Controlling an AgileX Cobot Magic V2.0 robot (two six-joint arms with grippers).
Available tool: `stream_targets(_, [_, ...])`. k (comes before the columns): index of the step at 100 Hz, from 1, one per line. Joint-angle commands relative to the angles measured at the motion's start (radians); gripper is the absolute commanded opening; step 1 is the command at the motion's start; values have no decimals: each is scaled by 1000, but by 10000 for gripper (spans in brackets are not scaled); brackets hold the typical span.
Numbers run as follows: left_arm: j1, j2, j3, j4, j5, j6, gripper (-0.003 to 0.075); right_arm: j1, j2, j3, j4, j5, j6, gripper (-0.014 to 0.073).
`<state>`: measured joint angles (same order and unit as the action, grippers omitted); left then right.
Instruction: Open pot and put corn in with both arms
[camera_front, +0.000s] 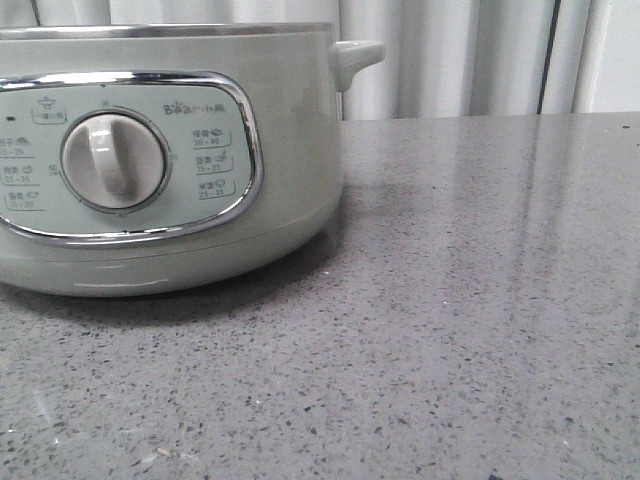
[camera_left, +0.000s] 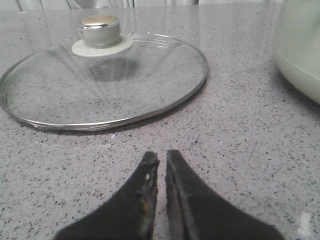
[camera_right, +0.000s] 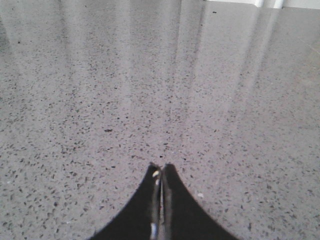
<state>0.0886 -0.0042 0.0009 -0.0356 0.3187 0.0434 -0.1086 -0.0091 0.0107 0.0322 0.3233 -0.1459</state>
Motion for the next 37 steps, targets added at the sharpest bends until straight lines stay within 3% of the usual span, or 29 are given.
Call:
stream_targets(1, [2,-30,23,-10,-64,-6,-20,-5,-24,19,-1,-13,-5,-64])
stream_targets(37, [2,-30,23,-10,-64,-6,-20,-5,-24,19,-1,-17,-5,-64])
